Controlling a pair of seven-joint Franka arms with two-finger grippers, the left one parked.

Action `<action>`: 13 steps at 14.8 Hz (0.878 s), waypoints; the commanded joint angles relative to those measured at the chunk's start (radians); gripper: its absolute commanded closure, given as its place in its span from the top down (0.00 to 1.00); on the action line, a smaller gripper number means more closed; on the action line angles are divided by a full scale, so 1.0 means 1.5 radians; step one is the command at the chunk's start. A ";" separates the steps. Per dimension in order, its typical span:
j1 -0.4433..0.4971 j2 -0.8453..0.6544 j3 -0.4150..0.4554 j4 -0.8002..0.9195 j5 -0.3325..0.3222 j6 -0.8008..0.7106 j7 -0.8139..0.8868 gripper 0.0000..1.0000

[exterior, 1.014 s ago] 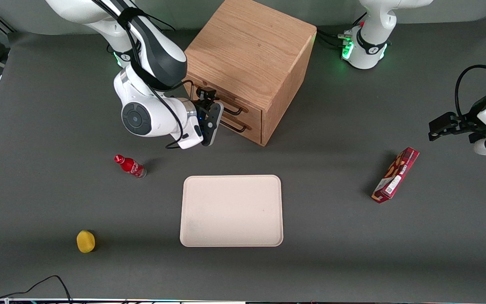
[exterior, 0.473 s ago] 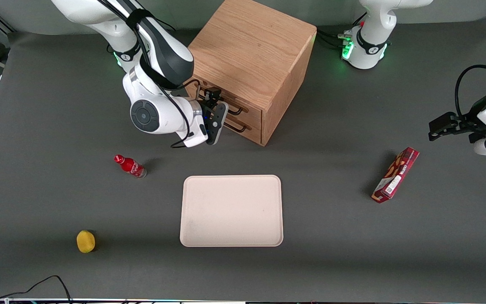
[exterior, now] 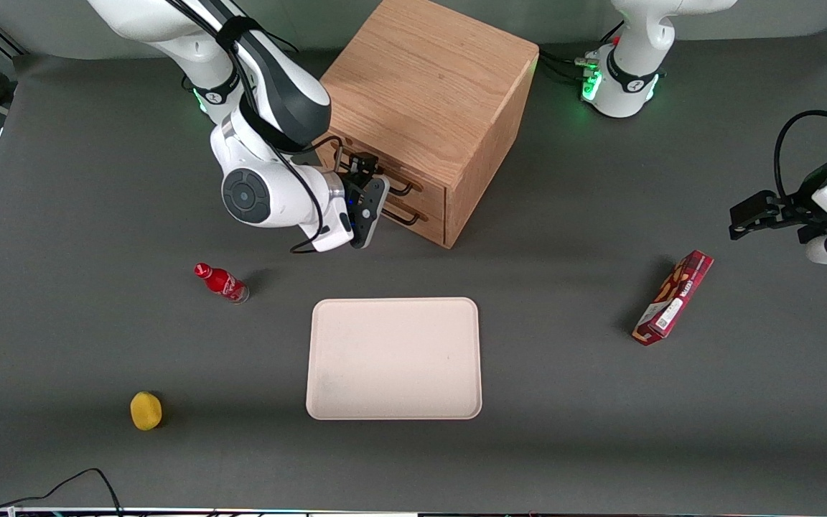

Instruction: Open upper drawer

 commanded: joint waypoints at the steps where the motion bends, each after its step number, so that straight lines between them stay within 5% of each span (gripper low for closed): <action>1: 0.018 -0.009 0.001 -0.013 0.017 0.027 0.027 1.00; 13: 0.027 0.001 -0.001 -0.015 -0.008 0.057 0.033 1.00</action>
